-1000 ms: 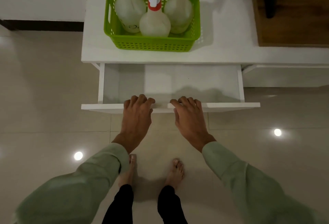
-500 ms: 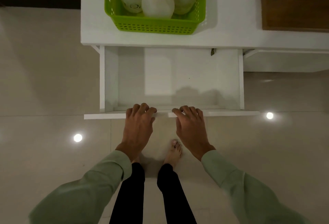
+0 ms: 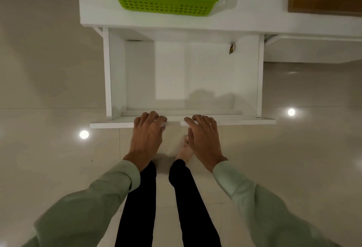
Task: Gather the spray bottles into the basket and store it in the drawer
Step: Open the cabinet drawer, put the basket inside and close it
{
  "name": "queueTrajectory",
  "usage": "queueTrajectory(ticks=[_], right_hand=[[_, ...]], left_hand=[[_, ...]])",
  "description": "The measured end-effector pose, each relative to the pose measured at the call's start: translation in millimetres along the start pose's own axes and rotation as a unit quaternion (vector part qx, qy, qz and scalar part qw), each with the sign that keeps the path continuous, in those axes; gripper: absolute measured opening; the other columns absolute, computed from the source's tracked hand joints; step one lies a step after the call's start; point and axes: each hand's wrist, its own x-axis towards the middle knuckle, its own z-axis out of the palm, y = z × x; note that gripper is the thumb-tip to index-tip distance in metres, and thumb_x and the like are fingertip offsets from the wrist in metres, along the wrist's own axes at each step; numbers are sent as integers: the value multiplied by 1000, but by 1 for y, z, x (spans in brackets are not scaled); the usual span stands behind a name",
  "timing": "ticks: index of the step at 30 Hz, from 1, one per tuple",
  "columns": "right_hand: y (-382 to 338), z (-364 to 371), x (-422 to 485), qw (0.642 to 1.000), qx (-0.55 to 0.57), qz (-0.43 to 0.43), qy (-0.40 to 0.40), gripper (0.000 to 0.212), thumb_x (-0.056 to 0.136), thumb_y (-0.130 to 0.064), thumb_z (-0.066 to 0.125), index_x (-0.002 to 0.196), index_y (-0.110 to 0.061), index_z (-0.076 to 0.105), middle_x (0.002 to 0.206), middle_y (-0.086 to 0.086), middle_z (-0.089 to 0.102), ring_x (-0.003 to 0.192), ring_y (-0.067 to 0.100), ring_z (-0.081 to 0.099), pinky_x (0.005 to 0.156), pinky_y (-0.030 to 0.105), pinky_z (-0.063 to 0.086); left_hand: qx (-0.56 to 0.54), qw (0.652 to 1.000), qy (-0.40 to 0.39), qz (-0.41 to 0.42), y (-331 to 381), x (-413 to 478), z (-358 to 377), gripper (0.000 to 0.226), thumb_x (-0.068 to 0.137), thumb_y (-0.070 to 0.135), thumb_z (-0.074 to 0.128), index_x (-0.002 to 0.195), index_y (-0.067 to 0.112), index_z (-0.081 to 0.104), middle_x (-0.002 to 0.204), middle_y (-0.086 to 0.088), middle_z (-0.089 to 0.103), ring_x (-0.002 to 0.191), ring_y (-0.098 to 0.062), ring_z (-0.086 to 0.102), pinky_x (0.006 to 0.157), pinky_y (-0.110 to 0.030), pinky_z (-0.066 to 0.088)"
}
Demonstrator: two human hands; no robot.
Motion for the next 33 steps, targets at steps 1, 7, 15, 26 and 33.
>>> queueTrajectory(ticks=[1,7,15,26,33], right_hand=[[0,1,-1,1000,0,-1,3,35,91,-7,57,123,-18,65,115,4,64,112,26,57,105,41,39],[0,3,-5,1000,8,-4,10,36,89,-9,61,124,-16,66,117,7,66,113,27,60,105,42,41],[-3,-33,38,995,98,-7,29,38,97,-31,57,131,-16,62,127,4,64,119,25,57,98,41,43],[-14,-141,201,898,322,58,295,40,100,-29,56,136,-13,47,136,2,48,121,23,54,93,44,52],[-3,-167,275,871,418,147,213,42,99,-24,57,139,-14,47,127,8,62,110,27,61,98,46,51]], left_hand=[[-2,1000,-1,-2,0,-1,0,26,85,8,69,110,14,70,106,-6,66,102,-30,59,90,-42,43],[-4,1000,-8,-9,1,-3,1,26,87,9,67,111,15,69,107,-4,65,104,-28,57,90,-40,40],[-70,997,25,3,-1,35,-34,33,93,33,62,122,17,64,115,-3,67,106,-24,63,92,-44,50],[-257,906,330,-61,1,177,-145,38,97,35,53,128,14,53,126,-5,54,96,-17,59,80,-34,52],[-258,895,351,-95,-6,236,-173,33,95,25,48,124,10,42,114,-6,58,89,-23,56,78,-38,47]])
